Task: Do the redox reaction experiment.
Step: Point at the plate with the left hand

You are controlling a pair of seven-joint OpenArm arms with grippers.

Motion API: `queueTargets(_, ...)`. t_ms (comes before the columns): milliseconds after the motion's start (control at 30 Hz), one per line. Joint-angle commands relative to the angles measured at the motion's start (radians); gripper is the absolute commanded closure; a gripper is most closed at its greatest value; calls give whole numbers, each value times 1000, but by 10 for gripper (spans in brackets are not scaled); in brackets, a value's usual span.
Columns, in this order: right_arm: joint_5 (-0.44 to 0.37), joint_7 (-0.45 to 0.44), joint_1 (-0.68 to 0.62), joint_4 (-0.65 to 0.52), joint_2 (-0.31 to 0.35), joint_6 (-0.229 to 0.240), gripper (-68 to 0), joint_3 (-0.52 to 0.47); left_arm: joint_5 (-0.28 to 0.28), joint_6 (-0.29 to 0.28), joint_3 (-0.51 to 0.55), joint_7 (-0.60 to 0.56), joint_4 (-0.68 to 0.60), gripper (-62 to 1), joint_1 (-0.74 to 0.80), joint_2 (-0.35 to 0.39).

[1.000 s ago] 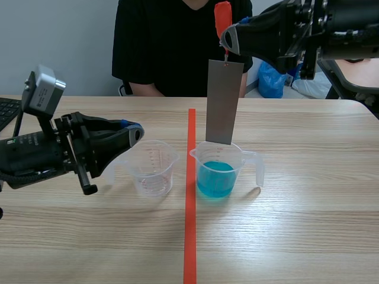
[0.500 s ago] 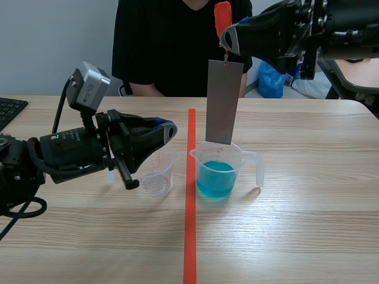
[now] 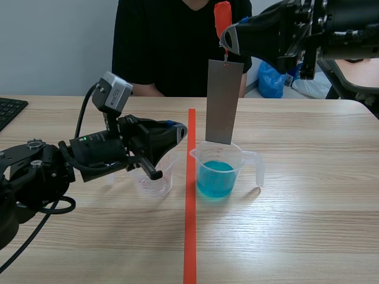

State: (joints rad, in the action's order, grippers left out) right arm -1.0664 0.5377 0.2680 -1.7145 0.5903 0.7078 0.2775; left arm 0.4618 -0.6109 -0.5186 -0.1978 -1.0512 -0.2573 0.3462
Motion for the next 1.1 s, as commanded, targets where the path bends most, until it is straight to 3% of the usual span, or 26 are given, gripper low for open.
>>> queueTargets(0, -16, -9, 28, -3, 10, 0, -15, -2, 13, -4, 2, -14, -27, -40, -18, -12)
queueTargets(1067, -19, -9, 29, -3, 10, 0, -15, -2, 13, -4, -14, 8, -27, -40, -43, -44)
